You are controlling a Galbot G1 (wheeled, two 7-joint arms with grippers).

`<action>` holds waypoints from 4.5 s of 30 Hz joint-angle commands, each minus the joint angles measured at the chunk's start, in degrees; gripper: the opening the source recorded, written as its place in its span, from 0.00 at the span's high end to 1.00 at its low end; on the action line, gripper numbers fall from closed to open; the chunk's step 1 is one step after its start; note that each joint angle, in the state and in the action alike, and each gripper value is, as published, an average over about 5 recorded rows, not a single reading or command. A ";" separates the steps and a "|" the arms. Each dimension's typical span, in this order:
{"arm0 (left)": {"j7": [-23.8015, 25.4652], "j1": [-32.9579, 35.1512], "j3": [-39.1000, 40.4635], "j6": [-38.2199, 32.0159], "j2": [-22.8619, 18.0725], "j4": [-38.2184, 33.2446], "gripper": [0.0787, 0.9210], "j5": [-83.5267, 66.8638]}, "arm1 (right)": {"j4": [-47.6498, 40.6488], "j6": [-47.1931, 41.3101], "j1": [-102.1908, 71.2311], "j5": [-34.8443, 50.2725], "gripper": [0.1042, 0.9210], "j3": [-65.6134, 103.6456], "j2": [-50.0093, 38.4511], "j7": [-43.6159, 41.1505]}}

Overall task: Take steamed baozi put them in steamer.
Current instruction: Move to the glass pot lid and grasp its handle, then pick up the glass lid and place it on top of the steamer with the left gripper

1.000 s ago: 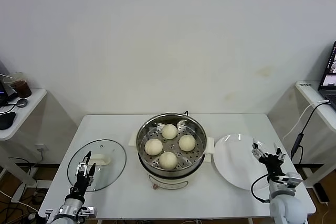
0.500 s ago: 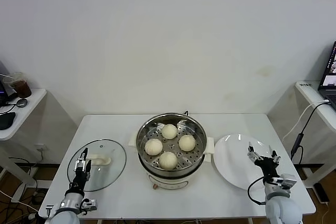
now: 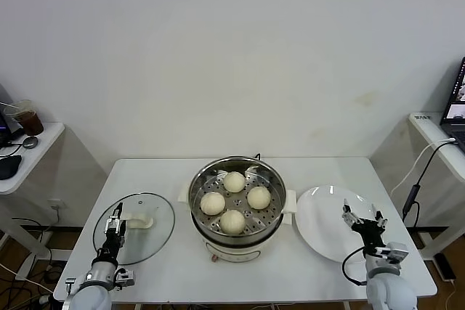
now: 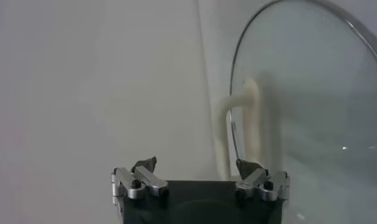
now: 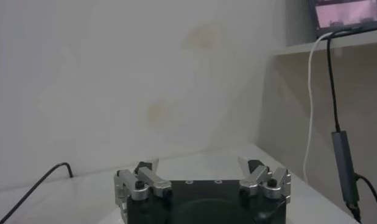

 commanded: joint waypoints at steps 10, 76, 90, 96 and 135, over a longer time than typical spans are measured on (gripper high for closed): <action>0.74 -5.37 1.44 0.21 -0.36 4.40 0.12 0.64 | -0.12 0.14 -0.40 -0.45 0.12 0.17 0.25 0.02; 19.36 -2.00 3.01 34.69 -6.26 -23.36 0.89 4.30 | 3.45 -0.58 -2.59 -1.91 0.12 0.05 0.00 -0.74; 27.05 -3.31 7.67 37.53 -10.49 -31.47 0.89 4.60 | 4.19 -0.37 -3.36 -1.90 0.12 0.64 0.12 -0.79; 28.15 -4.63 13.61 37.57 -12.97 -31.02 0.89 9.26 | 4.03 -0.32 -3.40 -1.87 0.12 0.91 0.02 -0.90; 31.89 -13.32 37.75 37.69 -21.79 -24.78 0.89 14.41 | 2.25 -0.49 -2.99 -2.33 0.12 3.00 0.84 -0.99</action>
